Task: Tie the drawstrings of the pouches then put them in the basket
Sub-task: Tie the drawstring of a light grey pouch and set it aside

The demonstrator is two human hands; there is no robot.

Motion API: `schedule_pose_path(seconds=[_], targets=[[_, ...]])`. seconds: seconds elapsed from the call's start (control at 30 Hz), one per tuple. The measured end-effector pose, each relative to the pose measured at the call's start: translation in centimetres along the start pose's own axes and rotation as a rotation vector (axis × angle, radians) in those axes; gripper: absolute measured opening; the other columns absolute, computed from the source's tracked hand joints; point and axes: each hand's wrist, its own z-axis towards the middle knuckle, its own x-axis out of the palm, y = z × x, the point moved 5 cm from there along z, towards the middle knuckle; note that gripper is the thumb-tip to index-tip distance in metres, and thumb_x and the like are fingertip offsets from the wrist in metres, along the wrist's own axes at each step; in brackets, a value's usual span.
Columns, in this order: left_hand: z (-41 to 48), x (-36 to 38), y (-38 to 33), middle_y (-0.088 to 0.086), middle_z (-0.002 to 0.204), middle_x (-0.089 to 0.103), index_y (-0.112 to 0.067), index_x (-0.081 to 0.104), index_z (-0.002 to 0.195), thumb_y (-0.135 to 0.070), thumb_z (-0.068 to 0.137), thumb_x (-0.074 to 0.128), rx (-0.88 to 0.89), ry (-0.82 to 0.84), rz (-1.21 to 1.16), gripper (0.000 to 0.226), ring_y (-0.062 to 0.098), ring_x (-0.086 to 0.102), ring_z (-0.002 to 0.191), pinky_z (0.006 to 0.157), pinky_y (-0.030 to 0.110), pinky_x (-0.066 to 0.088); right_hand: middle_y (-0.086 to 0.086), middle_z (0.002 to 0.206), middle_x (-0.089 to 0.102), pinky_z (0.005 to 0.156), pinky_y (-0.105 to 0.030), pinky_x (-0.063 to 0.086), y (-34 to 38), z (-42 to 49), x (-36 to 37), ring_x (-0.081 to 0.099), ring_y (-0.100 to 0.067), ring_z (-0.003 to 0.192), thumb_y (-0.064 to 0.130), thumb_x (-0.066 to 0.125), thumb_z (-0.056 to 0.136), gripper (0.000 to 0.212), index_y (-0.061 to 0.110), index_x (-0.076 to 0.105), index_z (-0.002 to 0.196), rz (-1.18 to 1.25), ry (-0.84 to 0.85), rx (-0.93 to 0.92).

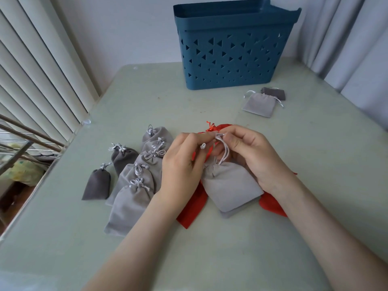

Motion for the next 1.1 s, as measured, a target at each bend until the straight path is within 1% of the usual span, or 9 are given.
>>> schedule_pose_path(seconds=[0.13, 0.23, 0.3, 0.43, 0.53, 0.67, 0.8, 1.0, 1.1], targets=[[0.1, 0.2, -0.3, -0.019, 0.101, 0.063, -0.023, 0.059, 0.097, -0.003, 0.086, 0.063, 0.006, 0.031, -0.012, 0.023, 0.005, 0.063, 0.09, 0.078, 0.013, 0.047, -0.002, 0.073, 0.068, 0.072, -0.035, 0.045, 0.0, 0.2, -0.9, 0.059, -0.018, 0.07, 0.02, 0.057, 0.084, 0.017, 0.024, 0.072, 0.076, 0.023, -0.119, -0.084], [0.2, 0.4, -0.1, -0.023, 0.106, 0.065, -0.034, 0.055, 0.085, -0.022, 0.089, 0.055, -0.22, 0.071, -0.209, 0.013, 0.0, 0.064, 0.103, 0.083, 0.022, 0.051, -0.007, 0.083, 0.072, 0.078, -0.033, 0.053, 0.4, 0.4, -1.2, 0.067, -0.022, 0.08, 0.017, 0.054, 0.089, 0.009, 0.016, 0.062, 0.084, 0.21, -0.171, -0.139], [0.2, 0.3, 0.7, -0.025, 0.105, 0.067, -0.039, 0.053, 0.078, -0.03, 0.088, 0.054, -0.385, 0.042, -0.277, 0.013, -0.003, 0.065, 0.095, 0.079, 0.018, 0.05, -0.008, 0.085, 0.073, 0.079, -0.031, 0.055, 0.9, 0.4, -1.8, 0.07, -0.022, 0.086, 0.018, 0.046, 0.09, 0.012, 0.014, 0.056, 0.085, 0.436, -0.205, -0.134], [0.2, -0.6, 2.9, -0.01, 0.083, 0.073, -0.034, 0.053, 0.073, -0.019, 0.09, 0.055, -0.58, -0.042, -0.213, 0.022, 0.011, 0.065, 0.073, 0.072, 0.036, 0.052, 0.004, 0.053, 0.054, 0.064, -0.024, 0.054, 2.3, 0.3, -3.8, 0.059, -0.01, 0.053, 0.014, 0.032, 0.099, 0.031, 0.015, 0.055, 0.078, 0.718, -0.24, -0.172], [0.3, -0.4, 3.4, -0.008, 0.065, 0.069, -0.023, 0.052, 0.074, -0.006, 0.093, 0.052, -0.639, -0.024, -0.272, 0.026, 0.007, 0.062, 0.063, 0.065, 0.026, 0.048, 0.007, 0.047, 0.038, 0.044, -0.018, 0.035, 2.6, 0.3, -3.9, 0.031, -0.005, 0.04, 0.013, 0.037, 0.094, 0.014, 0.015, 0.045, 0.082, 0.612, -0.171, -0.192], [0.7, 0.5, 3.3, -0.001, 0.059, 0.065, -0.012, 0.049, 0.075, -0.007, 0.095, 0.05, -0.73, 0.095, -0.618, 0.021, 0.01, 0.049, 0.047, 0.047, 0.021, 0.04, 0.004, 0.062, 0.048, 0.045, -0.02, 0.018, 2.3, 0.1, -3.5, 0.025, -0.005, 0.044, 0.023, 0.059, 0.089, 0.015, 0.013, 0.052, 0.096, 0.163, -0.106, -0.202], [1.2, 1.2, 1.5, 0.005, 0.067, 0.067, -0.008, 0.048, 0.08, -0.01, 0.09, 0.049, -0.721, 0.203, -1.076, 0.01, 0.006, 0.04, 0.038, 0.038, 0.016, 0.033, 0.011, 0.074, 0.059, 0.06, -0.013, 0.044, 1.2, 0.0, -1.3, 0.055, 0.0, 0.064, 0.014, 0.065, 0.084, 0.017, 0.016, 0.062, 0.1, -0.128, 0.014, -0.136], [1.0, 1.3, 0.4, -0.004, 0.094, 0.073, -0.012, 0.049, 0.105, -0.001, 0.089, 0.05, -0.633, 0.337, -1.025, 0.02, 0.004, 0.045, 0.049, 0.046, 0.014, 0.033, -0.019, 0.09, 0.068, 0.087, -0.044, 0.052, 0.0, -0.2, 0.4, 0.066, -0.035, 0.092, 0.008, 0.061, 0.085, 0.011, 0.0, 0.063, 0.092, -0.267, 0.135, -0.071], [1.0, 1.2, 0.3, -0.002, 0.099, 0.07, -0.009, 0.045, 0.117, 0.009, 0.092, 0.046, -0.606, 0.336, -0.928, 0.03, 0.0, 0.054, 0.059, 0.054, 0.01, 0.041, 0.003, 0.076, 0.069, 0.072, -0.019, 0.049, 0.5, -0.8, 1.1, 0.066, -0.008, 0.076, 0.0, 0.058, 0.086, 0.004, 0.0, 0.057, 0.082, -0.191, 0.23, -0.081]])
